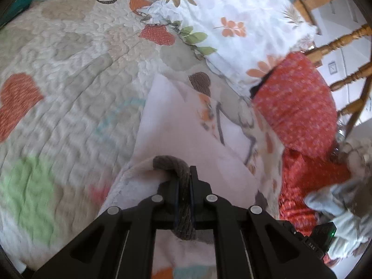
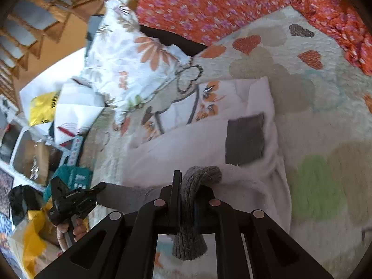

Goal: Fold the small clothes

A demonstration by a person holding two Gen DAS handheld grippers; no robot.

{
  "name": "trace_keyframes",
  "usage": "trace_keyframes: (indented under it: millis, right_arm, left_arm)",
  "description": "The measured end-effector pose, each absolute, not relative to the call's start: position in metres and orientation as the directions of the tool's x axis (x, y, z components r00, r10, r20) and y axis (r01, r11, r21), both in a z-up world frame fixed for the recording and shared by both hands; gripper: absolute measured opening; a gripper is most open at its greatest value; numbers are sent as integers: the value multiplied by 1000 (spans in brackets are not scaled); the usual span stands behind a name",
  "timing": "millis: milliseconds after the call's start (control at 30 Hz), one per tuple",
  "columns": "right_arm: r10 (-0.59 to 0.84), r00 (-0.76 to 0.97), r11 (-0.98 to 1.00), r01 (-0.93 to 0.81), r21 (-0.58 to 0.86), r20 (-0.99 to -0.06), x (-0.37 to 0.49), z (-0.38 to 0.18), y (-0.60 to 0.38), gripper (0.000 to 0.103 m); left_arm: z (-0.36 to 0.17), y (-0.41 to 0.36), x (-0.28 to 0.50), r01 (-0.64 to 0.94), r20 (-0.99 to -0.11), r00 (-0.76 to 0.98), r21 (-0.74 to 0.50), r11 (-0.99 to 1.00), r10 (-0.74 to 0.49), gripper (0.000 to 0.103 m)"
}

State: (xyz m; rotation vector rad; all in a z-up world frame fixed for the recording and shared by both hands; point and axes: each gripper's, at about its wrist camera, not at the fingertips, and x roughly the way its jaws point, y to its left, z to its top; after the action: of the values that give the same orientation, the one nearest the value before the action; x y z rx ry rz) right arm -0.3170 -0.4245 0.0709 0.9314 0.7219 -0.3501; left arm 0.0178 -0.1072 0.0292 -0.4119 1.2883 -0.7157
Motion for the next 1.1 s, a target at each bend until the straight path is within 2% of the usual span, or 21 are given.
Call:
trace_keyframes:
  millis: [233, 400, 500, 567, 600, 667, 733, 767, 833, 933, 1100]
  right_arm:
    - [41, 677, 474, 634, 611, -735, -267, 27, -480, 9]
    - [98, 746, 318, 604, 731, -659, -242, -11, -537, 11]
    - [95, 777, 236, 590, 772, -622, -237, -29, -561, 15]
    - [64, 769, 219, 611, 761, -636, -237, -38, -571, 30]
    - [54, 767, 214, 617, 758, -639, -238, -40, -574, 33]
    - [68, 782, 191, 599, 778, -619, -240, -44, -578, 34]
    - [58, 782, 189, 602, 776, -621, -243, -41, -580, 39]
    - [34, 776, 198, 613, 765, -630, -246, -36, -580, 48]
    - [-21, 765, 215, 632, 744, -644, -252, -24, -580, 57]
    - [-62, 768, 255, 630, 733, -638, -257, -5, -577, 57]
    - [-106, 740, 478, 624, 618, -664, -241, 39, -544, 56]
  left_arm:
    - [7, -145, 65, 214, -734, 102, -643, 736, -671, 7]
    - [-2, -162, 87, 181, -709, 152, -665, 725, -689, 7]
    - [-10, -164, 96, 129, -672, 141, -715, 687, -727, 22]
    - [-7, -163, 97, 118, -659, 160, -726, 677, -735, 43]
    - [-3, -162, 97, 121, -658, 182, -722, 681, -731, 47]
    - [4, -159, 98, 132, -662, 220, -707, 695, -716, 63]
    - [10, -154, 98, 128, -667, 249, -695, 707, -702, 67]
    - [12, -152, 98, 125, -668, 252, -695, 708, -700, 67]
    - [15, -147, 97, 125, -680, 245, -685, 718, -691, 67]
    - [23, -141, 92, 159, -714, 261, -633, 758, -650, 67]
    - [32, -136, 79, 277, -775, 294, -490, 826, -559, 67]
